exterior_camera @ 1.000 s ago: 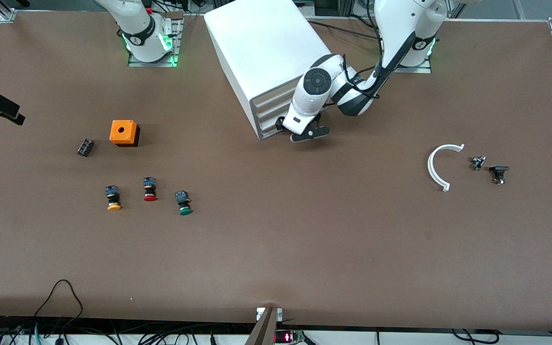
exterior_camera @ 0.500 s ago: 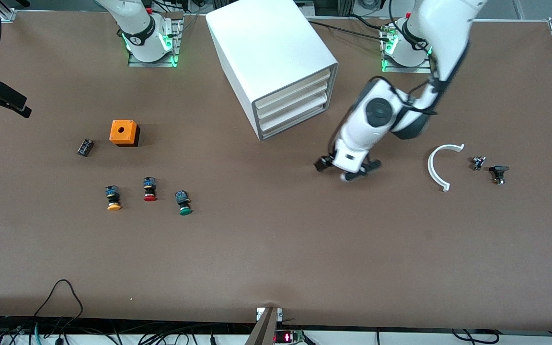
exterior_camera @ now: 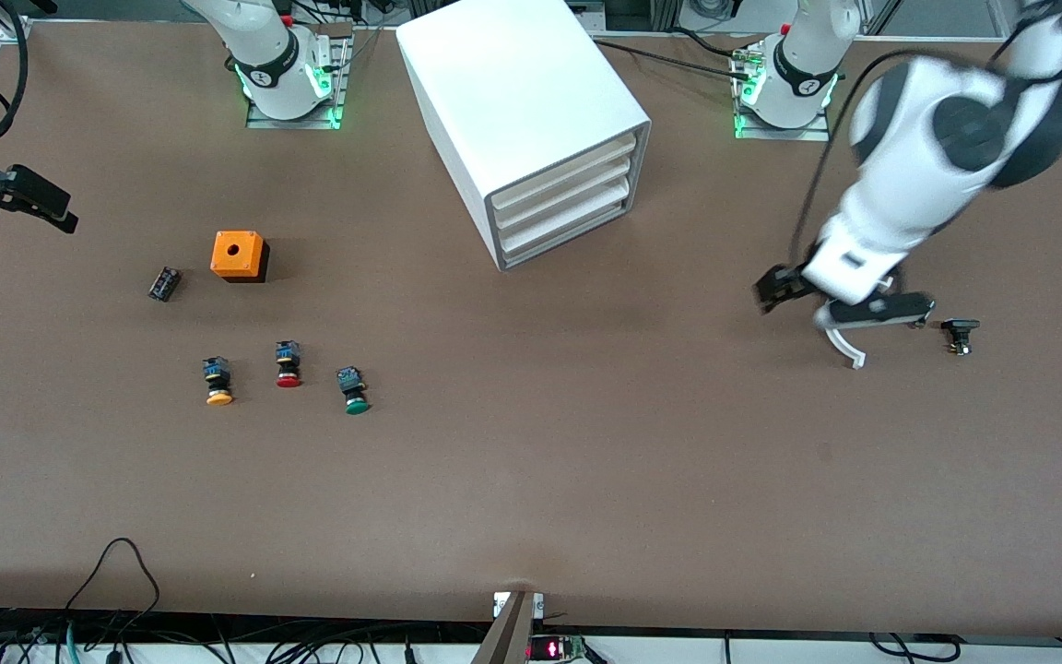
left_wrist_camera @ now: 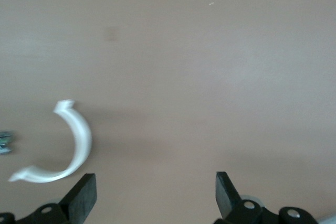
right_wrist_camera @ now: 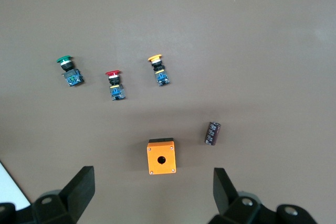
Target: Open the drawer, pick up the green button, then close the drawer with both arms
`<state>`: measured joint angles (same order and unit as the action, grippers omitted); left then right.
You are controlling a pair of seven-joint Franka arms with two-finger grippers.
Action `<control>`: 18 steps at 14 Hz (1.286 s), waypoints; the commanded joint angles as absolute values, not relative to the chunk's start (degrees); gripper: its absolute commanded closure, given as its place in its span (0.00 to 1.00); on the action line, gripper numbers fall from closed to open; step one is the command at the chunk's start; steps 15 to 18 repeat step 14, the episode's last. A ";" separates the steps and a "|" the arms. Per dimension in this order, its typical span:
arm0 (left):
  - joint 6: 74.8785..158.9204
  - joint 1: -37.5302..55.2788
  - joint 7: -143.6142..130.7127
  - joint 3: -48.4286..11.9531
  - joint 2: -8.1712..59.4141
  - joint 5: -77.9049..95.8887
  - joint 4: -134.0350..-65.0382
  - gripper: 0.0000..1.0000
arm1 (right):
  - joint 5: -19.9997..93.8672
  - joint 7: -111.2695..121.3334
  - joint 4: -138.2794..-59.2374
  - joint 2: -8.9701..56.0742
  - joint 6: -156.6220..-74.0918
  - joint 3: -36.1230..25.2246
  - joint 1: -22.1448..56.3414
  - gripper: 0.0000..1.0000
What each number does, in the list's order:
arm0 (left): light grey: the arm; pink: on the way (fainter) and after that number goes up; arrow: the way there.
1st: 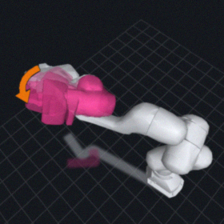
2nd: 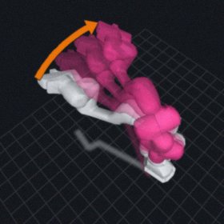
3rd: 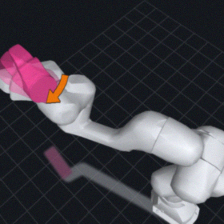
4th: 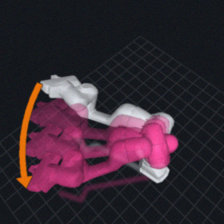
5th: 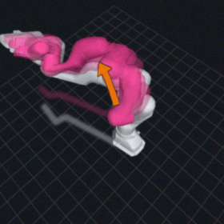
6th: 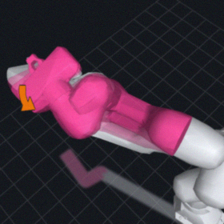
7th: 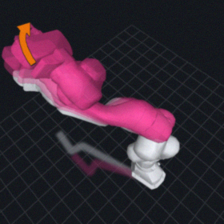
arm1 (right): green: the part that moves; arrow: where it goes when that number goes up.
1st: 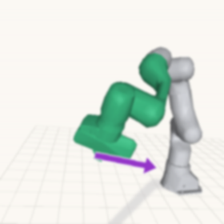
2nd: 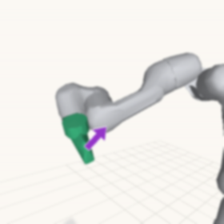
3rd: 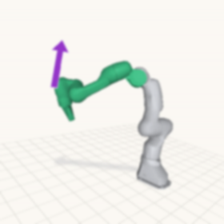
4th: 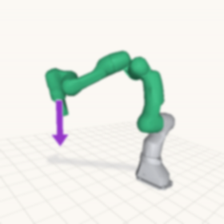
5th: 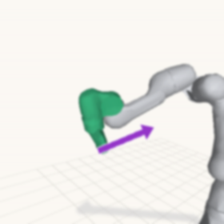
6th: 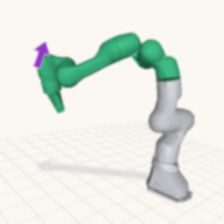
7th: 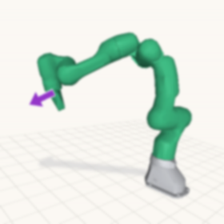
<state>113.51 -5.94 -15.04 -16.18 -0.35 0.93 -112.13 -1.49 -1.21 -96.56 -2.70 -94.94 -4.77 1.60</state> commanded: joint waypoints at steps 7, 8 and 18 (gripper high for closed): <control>92.21 -6.24 -5.89 -11.95 -3.96 1.49 -100.47 0.00 | -1.93 -0.44 -95.62 -2.81 -94.31 -4.92 1.76 0.00; 91.50 -6.24 -5.98 -11.87 -3.87 1.49 -99.94 0.00 | -1.93 -0.44 -95.62 -2.73 -94.31 -5.01 1.76 0.00; 91.76 -6.42 -5.89 -11.08 -3.25 1.49 -99.76 0.00 | -1.93 -0.44 -95.62 -2.64 -94.31 -5.10 1.67 0.00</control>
